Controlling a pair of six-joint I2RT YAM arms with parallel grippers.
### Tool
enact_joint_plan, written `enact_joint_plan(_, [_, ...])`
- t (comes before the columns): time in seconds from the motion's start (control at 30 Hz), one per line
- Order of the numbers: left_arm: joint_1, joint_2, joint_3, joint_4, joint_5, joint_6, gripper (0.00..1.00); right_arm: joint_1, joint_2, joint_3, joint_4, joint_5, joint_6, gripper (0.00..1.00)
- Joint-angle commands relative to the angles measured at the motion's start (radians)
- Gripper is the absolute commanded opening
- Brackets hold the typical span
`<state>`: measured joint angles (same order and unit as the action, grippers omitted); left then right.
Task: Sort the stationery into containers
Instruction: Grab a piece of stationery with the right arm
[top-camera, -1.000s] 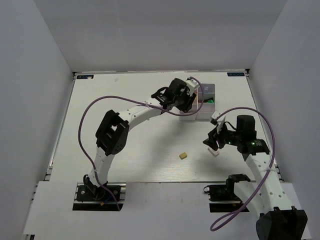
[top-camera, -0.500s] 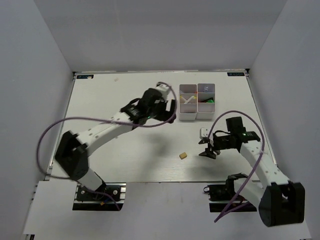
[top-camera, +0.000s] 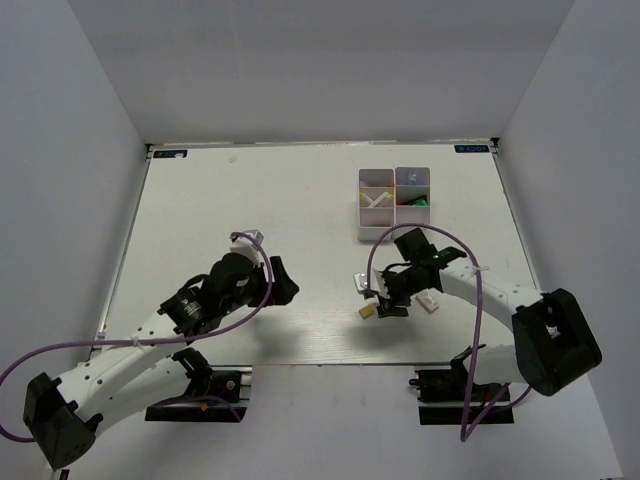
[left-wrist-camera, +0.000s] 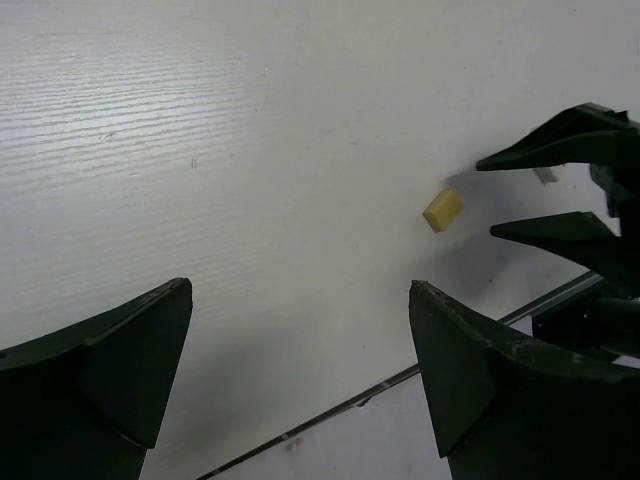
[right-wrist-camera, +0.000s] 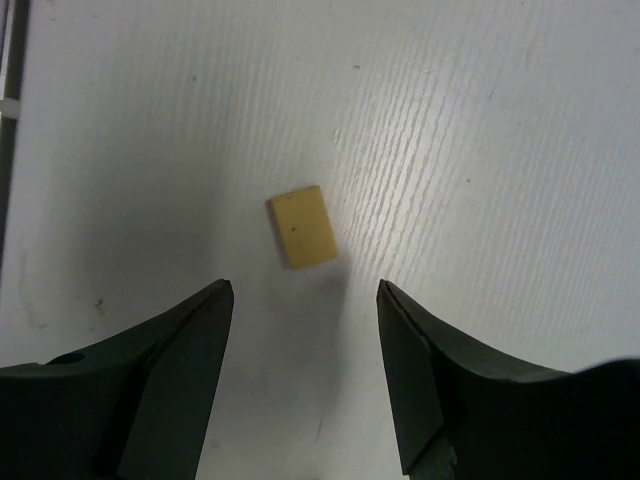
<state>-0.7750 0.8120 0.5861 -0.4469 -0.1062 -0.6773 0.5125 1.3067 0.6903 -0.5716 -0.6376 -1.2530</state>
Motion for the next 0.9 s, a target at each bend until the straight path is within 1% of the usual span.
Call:
enact_joint_plan(0.0, [-0.003, -0.049, -0.012, -0.032, -0.029, -0.065, 0.99, 0.072, 0.040, 0.044, 0.110, 0.093, 0.095, 0.66])
enact_joint_plan(0.1, [-0.003, -0.050, -0.012, -0.042, -0.029, -0.065, 0.99, 0.110, 0.080, 0.061, 0.131, 0.137, 0.112, 0.66])
enact_joint_plan(0.23, [-0.003, -0.050, -0.012, -0.053, -0.029, -0.074, 0.99, 0.133, 0.135, 0.081, 0.067, 0.139, 0.063, 0.66])
enact_joint_plan(0.3, [-0.003, -0.050, -0.012, -0.062, -0.038, -0.074, 0.99, 0.152, 0.143, 0.077, 0.067, 0.147, 0.063, 0.64])
enact_joint_plan(0.33, [-0.003, -0.060, -0.022, -0.062, -0.038, -0.074, 0.99, 0.159, 0.147, 0.074, 0.076, 0.167, 0.075, 0.60])
enact_joint_plan(0.43, [-0.003, -0.060, -0.031, -0.062, -0.038, -0.074, 0.99, 0.173, 0.164, 0.060, 0.104, 0.200, 0.102, 0.54])
enact_joint_plan(0.47, [-0.003, -0.060, -0.031, -0.062, -0.038, -0.083, 0.99, 0.173, 0.175, 0.054, 0.108, 0.217, 0.113, 0.47])
enact_joint_plan(0.53, [-0.003, -0.060, -0.040, -0.053, -0.038, -0.084, 0.99, 0.178, 0.180, 0.046, 0.145, 0.248, 0.136, 0.42])
enact_joint_plan(0.57, [-0.003, -0.060, -0.040, -0.053, -0.038, -0.084, 0.99, 0.179, 0.177, 0.043, 0.159, 0.265, 0.150, 0.34])
enact_joint_plan(0.63, [-0.003, -0.060, -0.040, -0.044, -0.038, -0.084, 0.99, 0.175, 0.174, 0.051, 0.157, 0.265, 0.159, 0.26])
enact_joint_plan(0.67, [-0.003, -0.060, -0.040, -0.044, -0.038, -0.084, 0.99, 0.170, 0.169, 0.058, 0.151, 0.248, 0.184, 0.18])
enact_joint_plan(0.73, [-0.003, -0.051, -0.040, -0.044, -0.038, -0.084, 0.99, 0.169, 0.149, 0.112, 0.119, 0.240, 0.210, 0.13])
enact_joint_plan(0.77, [-0.003, -0.051, -0.040, -0.044, -0.038, -0.084, 0.99, 0.158, 0.140, 0.164, 0.102, 0.242, 0.268, 0.11])
enact_joint_plan(0.8, [-0.003, -0.051, -0.040, -0.044, -0.038, -0.084, 0.99, 0.152, 0.122, 0.181, 0.101, 0.242, 0.288, 0.10])
enact_joint_plan(0.87, [-0.003, -0.051, -0.063, -0.032, -0.027, -0.084, 0.99, 0.126, 0.108, 0.210, 0.102, 0.263, 0.346, 0.10])
